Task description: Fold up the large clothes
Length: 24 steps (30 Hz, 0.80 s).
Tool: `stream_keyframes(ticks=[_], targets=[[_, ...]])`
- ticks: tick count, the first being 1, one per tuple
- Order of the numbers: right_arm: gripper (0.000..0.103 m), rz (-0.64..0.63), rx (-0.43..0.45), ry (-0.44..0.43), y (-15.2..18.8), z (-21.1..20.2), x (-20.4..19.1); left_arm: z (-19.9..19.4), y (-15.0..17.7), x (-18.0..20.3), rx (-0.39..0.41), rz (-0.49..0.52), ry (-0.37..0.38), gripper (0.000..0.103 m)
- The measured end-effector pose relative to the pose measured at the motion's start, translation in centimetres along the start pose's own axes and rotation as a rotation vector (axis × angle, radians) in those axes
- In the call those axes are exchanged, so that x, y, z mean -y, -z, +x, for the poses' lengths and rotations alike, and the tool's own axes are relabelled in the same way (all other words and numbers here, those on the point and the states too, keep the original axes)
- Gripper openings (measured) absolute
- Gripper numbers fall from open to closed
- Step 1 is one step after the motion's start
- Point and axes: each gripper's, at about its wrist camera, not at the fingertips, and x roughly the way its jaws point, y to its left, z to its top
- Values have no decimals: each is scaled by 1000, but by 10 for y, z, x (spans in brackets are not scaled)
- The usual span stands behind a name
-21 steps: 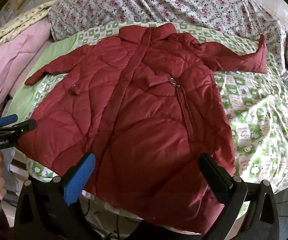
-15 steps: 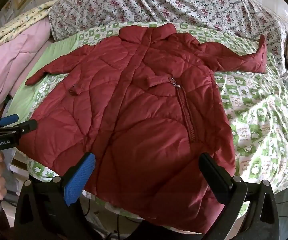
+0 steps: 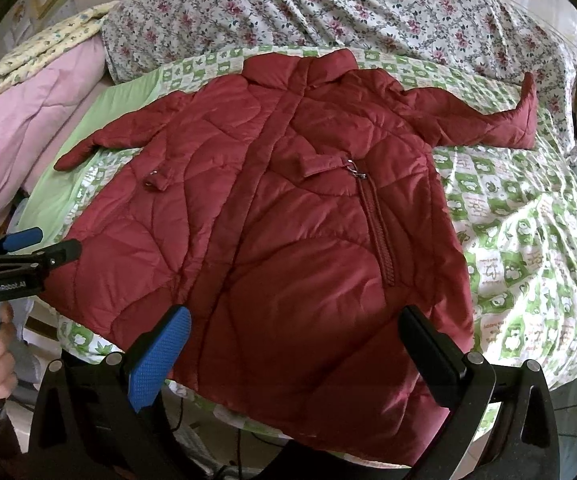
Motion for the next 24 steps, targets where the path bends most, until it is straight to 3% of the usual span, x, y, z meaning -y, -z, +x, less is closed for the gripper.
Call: stream_keyframes(ticks=[14,24], targets=[[103,8,14,-17,-4,2,-5,1,0,1,0,0,-2,103],[103,-37,-54,49,-6,7,1,5,-7,6,0,2,-5,103]])
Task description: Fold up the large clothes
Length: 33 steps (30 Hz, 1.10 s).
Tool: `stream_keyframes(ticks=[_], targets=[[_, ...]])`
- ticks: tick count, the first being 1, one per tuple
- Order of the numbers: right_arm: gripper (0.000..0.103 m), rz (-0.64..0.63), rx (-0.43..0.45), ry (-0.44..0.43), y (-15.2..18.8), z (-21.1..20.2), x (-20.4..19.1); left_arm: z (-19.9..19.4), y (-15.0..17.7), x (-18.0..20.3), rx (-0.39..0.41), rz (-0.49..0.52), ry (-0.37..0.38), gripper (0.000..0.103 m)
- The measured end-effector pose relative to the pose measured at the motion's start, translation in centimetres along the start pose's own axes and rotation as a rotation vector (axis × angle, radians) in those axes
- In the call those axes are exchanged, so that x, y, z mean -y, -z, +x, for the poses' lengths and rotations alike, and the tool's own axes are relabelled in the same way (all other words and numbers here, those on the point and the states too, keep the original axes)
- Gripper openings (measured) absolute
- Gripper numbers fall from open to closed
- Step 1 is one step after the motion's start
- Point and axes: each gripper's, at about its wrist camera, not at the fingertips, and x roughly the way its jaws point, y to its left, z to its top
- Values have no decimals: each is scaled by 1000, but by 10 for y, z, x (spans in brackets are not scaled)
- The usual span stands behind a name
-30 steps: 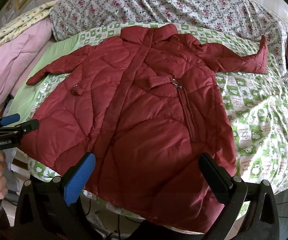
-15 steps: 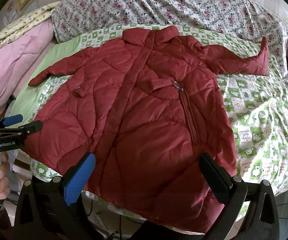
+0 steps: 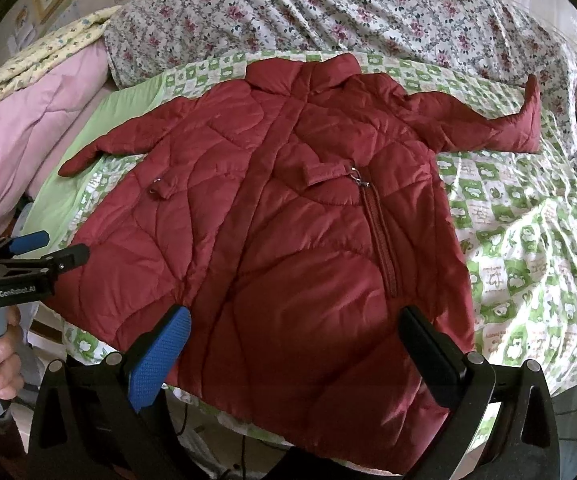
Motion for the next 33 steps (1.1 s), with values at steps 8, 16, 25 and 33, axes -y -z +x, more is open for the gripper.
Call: stream_keyframes(ticks=[8,16,25,33], targets=[[103,-11,-34,20,-5,2,4,5,-7,-2,4,15,-27,103],[103,6,12,21,-9,3,9,7,-11,-1,-2,35,-57,103],[103,21,49,45,-19,4,24,14,-21,0,-13,29,-39,103],[103,73,106,73,-39,6,55,25,-37,2,10,31,-45,103]])
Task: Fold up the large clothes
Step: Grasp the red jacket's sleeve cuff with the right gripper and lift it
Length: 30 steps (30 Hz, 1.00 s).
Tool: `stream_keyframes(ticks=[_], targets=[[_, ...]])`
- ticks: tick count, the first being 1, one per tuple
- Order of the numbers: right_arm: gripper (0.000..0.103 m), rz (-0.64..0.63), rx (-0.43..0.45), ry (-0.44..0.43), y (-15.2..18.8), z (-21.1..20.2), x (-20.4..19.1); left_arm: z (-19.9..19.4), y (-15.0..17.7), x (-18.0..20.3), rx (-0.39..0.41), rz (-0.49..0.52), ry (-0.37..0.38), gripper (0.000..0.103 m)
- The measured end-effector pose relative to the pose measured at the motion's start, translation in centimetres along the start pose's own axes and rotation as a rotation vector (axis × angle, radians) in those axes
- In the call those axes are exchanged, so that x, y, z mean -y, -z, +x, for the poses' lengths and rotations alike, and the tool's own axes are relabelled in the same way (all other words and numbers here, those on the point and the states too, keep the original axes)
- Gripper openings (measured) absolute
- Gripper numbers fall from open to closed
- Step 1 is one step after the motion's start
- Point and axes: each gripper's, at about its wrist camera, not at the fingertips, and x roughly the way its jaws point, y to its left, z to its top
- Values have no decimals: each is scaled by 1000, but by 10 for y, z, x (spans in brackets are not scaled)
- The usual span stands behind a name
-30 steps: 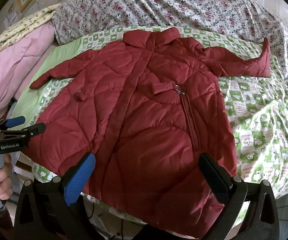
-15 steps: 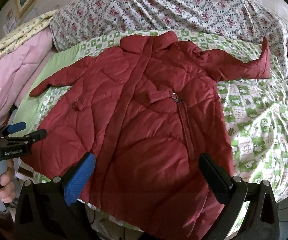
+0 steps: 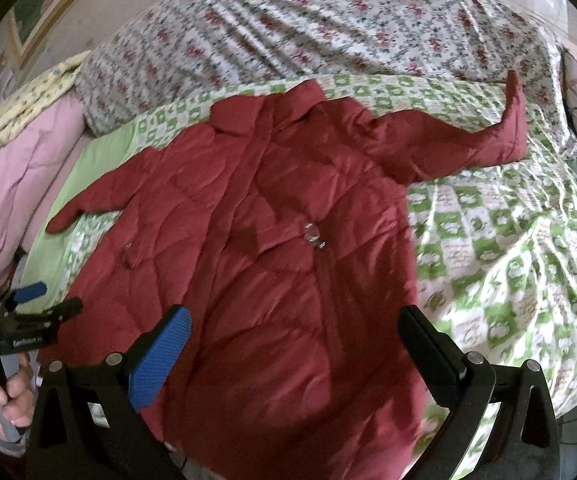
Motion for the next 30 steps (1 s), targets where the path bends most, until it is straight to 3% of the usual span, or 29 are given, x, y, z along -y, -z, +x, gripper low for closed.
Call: stream_keyframes(ticks=[15,24,30], targets=[[103,160,107,42,-59,11,85,25,-36,-3,0,-8,-1,103],[100,360,152,120,-101,48,184,44,-66,-7,-1,-25,14,103],[89,470,155,187,-139,81,250,64,-78,-5,-32,-38,50,103]])
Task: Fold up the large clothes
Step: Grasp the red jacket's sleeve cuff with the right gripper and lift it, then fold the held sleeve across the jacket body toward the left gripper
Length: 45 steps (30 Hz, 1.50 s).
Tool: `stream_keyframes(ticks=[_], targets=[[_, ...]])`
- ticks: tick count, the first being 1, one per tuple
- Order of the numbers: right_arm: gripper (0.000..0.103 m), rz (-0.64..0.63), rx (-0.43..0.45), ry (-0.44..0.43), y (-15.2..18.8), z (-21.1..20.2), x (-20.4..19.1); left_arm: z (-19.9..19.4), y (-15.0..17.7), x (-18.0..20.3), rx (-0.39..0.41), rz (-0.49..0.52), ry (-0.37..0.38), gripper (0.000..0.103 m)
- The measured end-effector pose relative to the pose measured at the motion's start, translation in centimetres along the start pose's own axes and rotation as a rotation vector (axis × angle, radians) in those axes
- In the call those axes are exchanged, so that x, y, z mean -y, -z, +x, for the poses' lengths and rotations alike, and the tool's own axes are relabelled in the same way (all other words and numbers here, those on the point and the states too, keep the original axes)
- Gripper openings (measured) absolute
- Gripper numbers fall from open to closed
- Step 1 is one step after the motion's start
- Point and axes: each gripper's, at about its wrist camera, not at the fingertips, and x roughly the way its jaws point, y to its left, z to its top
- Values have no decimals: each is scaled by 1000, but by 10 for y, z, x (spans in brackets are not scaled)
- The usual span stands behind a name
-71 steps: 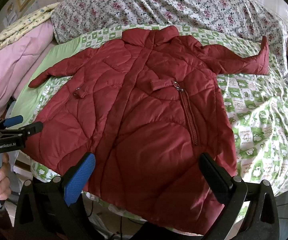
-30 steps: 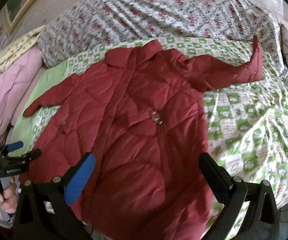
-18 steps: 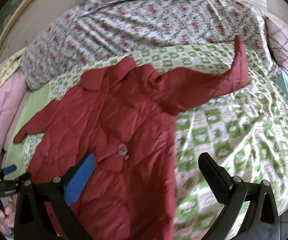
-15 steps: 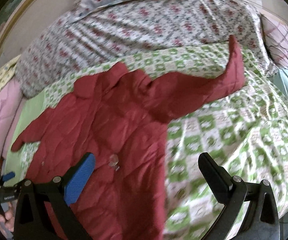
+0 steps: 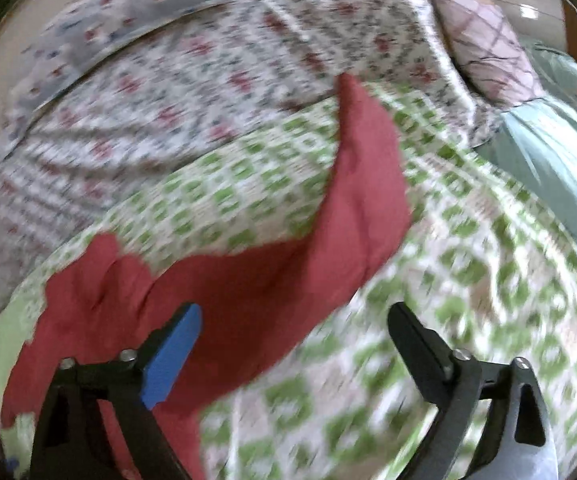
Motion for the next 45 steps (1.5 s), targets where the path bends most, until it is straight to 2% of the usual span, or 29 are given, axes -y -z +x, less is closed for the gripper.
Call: stream_keyframes(ticks=[4,9,10,11,14,20,29,36,42,45], targets=[[75,53,-10,58,-29,35,20,15,-6,2,-38,-10,16,103],[55,81,-41,91,-47,74,34,25,-16,3,-34,-12,23,103],[43,82,-45,88,-49,82,34,27,-17,4,-36,-12,26,103],[27,75,-46,88,-50,84,33,28,-19,4,-34,-12,27,103],[15,36,-41,87,-49,88,22,32,-21,3,-41,-16,36,103],[13,-73,-23,-68,-27,60,-31,37,-23,-2,-51,-44,74,103],[13,-316,-92,-302,49,17,-157,37,-16,-16,-67,-89,150,103],[13,-498,-153,-373,114,14,-231,40,-9,-35,-81,-135,216,103],[13,-660,-191,-389,168,21,-270,41,-12,-47,-90,-168,317,103],[13,-759,-170,-380,194,17,-281,40,-23,-53,-87,-192,403,103]])
